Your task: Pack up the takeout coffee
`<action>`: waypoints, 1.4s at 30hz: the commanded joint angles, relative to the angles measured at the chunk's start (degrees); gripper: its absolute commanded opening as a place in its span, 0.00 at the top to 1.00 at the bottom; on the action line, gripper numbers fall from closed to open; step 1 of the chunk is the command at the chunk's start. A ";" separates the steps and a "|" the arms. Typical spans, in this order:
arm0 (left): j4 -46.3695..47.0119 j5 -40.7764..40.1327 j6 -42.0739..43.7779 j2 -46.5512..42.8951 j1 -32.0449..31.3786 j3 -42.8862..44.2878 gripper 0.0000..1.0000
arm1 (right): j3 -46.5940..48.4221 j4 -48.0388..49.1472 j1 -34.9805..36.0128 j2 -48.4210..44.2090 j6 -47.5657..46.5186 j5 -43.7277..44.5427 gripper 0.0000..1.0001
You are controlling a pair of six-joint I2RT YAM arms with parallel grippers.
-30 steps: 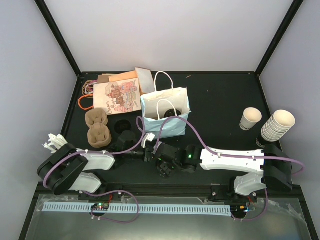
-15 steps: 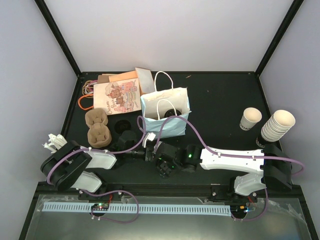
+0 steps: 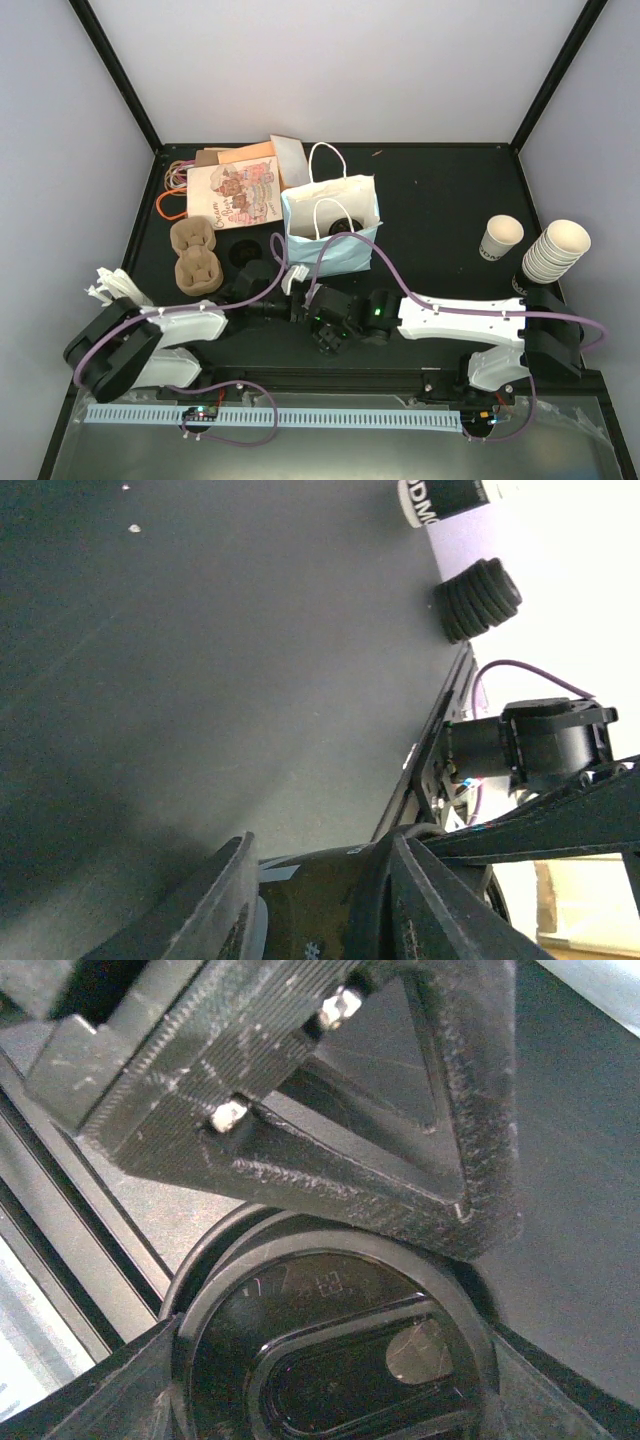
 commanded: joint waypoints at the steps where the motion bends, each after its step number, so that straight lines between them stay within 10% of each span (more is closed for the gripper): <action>1: -23.39 -6.53 2.41 -4.72 -1.99 0.82 0.58 | -4.99 -7.38 0.98 7.28 2.20 -4.59 0.27; 16: -41.71 -15.73 4.15 -29.13 -1.94 7.17 0.28 | -3.10 -8.85 0.05 5.80 2.82 -2.16 0.27; 42: -44.48 -15.40 3.71 -36.93 -1.89 3.79 0.27 | 2.24 -12.23 -3.42 3.69 6.59 9.18 0.26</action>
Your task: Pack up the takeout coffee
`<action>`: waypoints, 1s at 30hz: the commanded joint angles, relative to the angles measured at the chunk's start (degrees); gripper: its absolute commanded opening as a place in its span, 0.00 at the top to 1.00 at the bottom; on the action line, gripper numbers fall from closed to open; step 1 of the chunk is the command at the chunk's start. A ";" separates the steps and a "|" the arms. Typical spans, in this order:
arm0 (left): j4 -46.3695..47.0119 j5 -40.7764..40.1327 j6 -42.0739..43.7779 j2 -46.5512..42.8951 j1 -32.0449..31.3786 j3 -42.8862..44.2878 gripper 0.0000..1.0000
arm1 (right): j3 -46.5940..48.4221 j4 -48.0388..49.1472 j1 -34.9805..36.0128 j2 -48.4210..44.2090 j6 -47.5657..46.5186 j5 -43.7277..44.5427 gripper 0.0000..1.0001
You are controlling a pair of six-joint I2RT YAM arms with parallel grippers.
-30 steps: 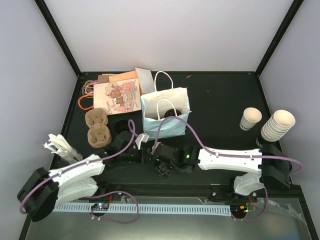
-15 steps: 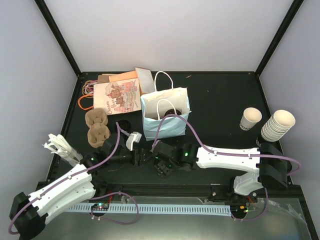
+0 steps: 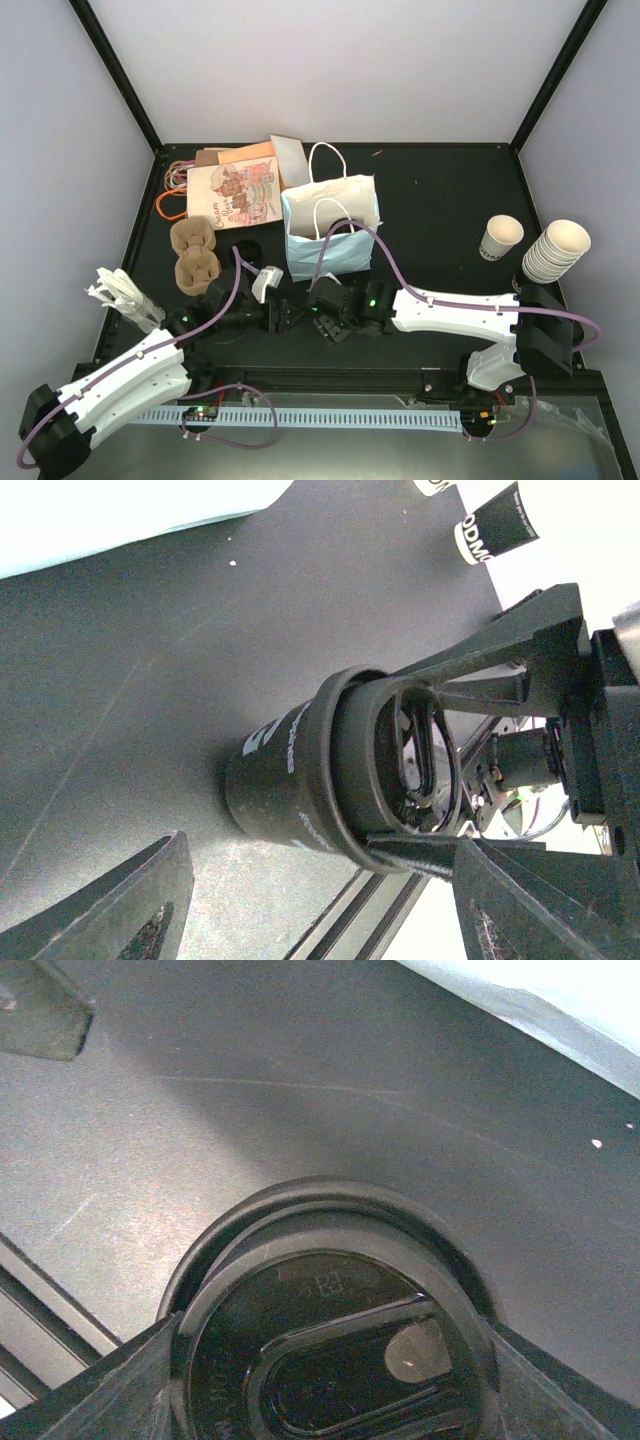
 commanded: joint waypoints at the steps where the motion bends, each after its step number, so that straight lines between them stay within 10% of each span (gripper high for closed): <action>1: -0.78 -0.08 0.56 -0.49 -0.21 -0.65 0.27 | -0.82 -9.19 -0.93 2.21 1.06 3.86 0.26; 20: -1.36 0.13 1.42 0.40 -0.17 -0.70 0.27 | 0.63 -9.00 -1.38 2.12 1.02 2.74 0.06; 30: -1.07 0.91 2.09 1.60 -0.19 0.11 0.26 | 1.57 -9.48 -1.36 0.65 0.76 2.60 0.13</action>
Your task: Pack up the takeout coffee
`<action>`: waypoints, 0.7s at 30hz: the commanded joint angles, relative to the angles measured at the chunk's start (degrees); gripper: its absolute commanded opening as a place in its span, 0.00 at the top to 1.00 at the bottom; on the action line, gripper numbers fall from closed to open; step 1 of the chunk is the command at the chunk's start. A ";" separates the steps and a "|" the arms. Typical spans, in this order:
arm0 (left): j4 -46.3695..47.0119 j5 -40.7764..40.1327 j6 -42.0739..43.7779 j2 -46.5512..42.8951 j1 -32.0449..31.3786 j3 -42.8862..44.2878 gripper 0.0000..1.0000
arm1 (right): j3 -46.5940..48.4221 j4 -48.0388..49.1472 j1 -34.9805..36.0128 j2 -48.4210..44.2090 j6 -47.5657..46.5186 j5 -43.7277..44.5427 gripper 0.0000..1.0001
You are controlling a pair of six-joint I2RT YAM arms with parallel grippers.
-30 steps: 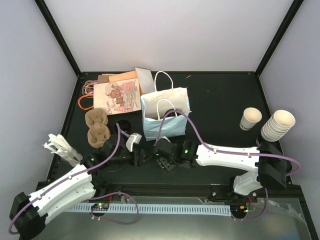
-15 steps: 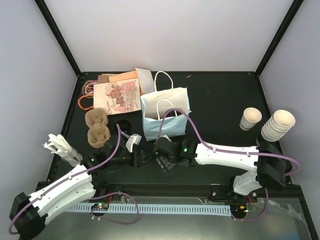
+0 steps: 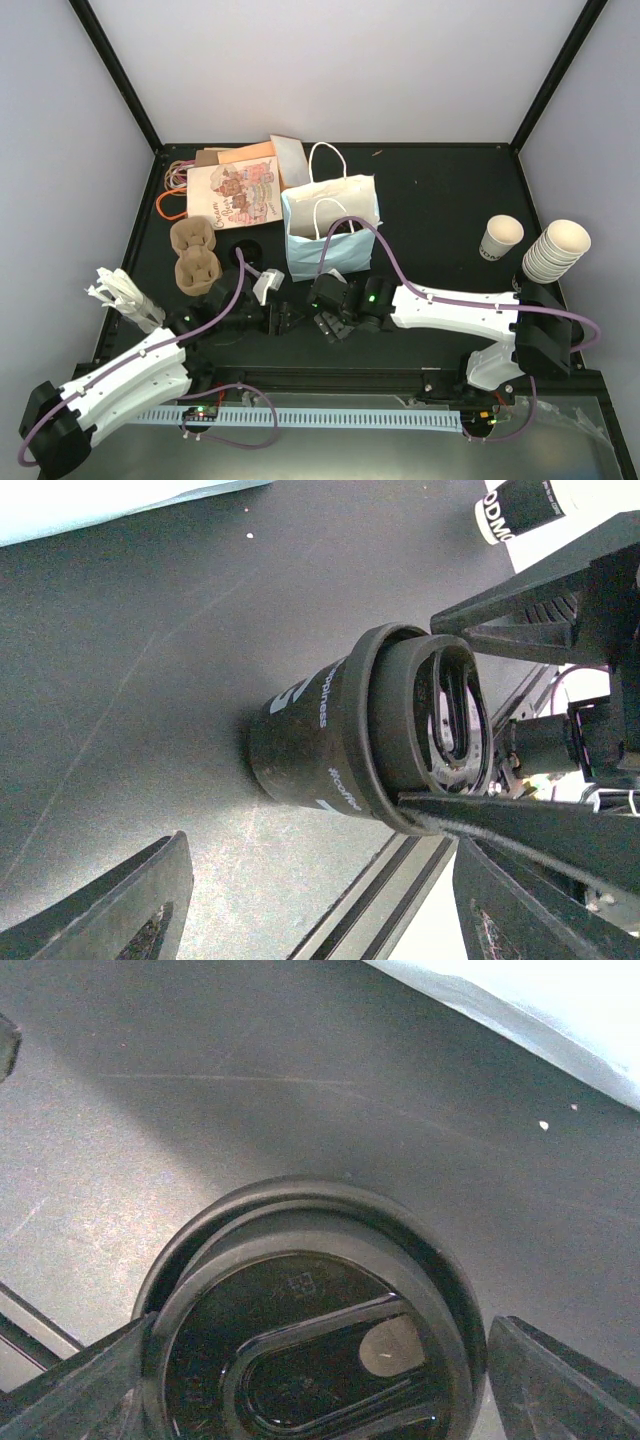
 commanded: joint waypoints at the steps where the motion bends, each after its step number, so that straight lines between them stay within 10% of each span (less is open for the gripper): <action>1: -0.15 0.80 1.29 0.69 -0.21 0.98 0.26 | -0.08 -5.34 -0.21 0.09 -0.37 0.24 0.16; 21: 27.96 9.80 -4.63 19.94 -0.43 -0.69 0.28 | -0.66 -3.56 -0.24 0.02 -3.00 -2.25 0.18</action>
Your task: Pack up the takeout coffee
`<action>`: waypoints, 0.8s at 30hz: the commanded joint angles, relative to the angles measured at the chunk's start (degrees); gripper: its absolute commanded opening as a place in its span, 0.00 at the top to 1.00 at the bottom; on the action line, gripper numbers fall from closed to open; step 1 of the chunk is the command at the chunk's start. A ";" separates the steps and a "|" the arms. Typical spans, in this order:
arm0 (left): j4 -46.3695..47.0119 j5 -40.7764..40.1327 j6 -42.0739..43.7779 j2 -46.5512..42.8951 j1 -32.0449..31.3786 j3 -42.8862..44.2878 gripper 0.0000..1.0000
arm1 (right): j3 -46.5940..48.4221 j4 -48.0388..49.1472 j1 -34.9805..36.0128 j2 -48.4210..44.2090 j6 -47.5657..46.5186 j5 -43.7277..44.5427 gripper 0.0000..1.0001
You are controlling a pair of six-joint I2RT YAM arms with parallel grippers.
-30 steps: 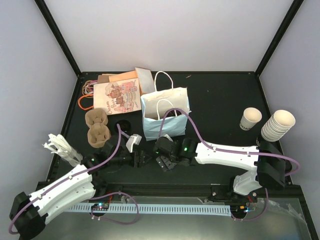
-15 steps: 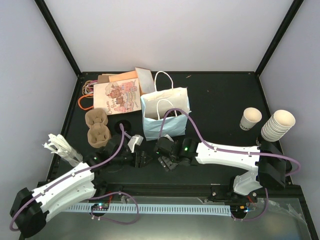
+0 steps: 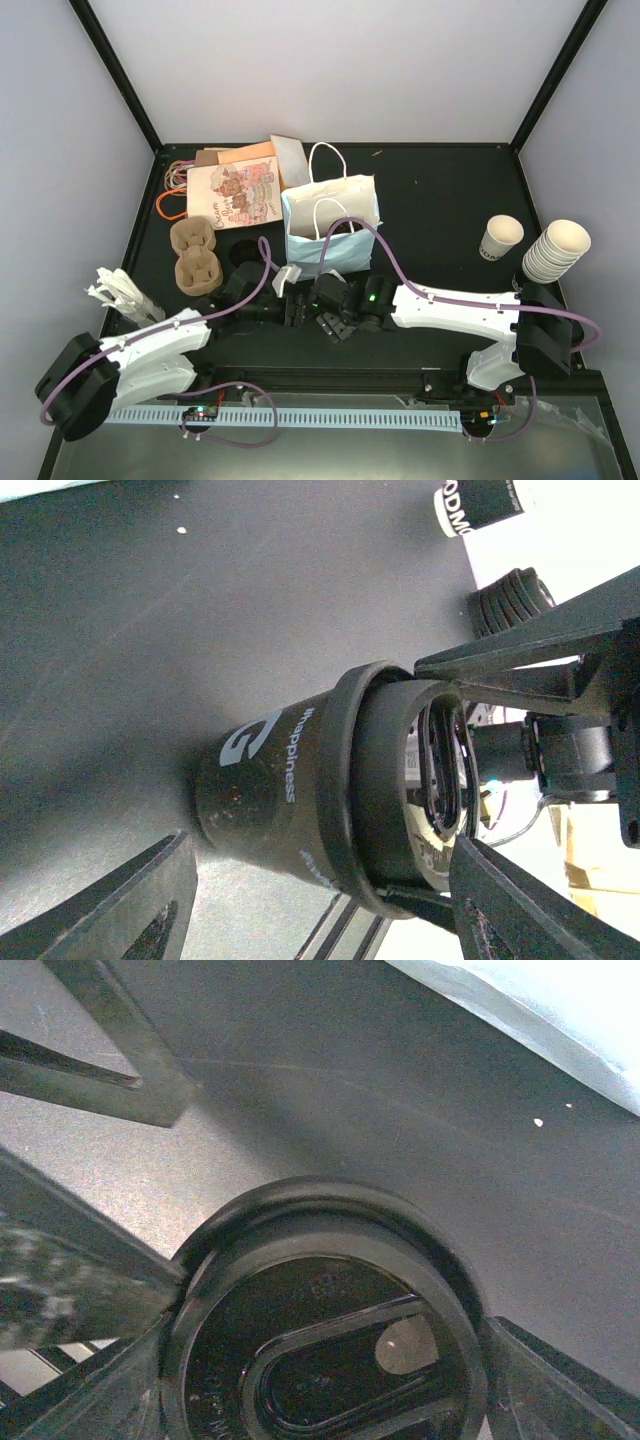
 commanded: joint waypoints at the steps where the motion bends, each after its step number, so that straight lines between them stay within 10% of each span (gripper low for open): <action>1: 9.17 4.38 -1.45 4.45 -0.39 0.26 0.28 | -1.22 -1.64 -0.21 0.23 -1.08 -2.00 0.18; 24: -2.60 -0.11 4.36 13.85 -1.95 5.79 0.37 | 1.70 -5.46 -0.21 -3.23 -0.95 2.29 0.12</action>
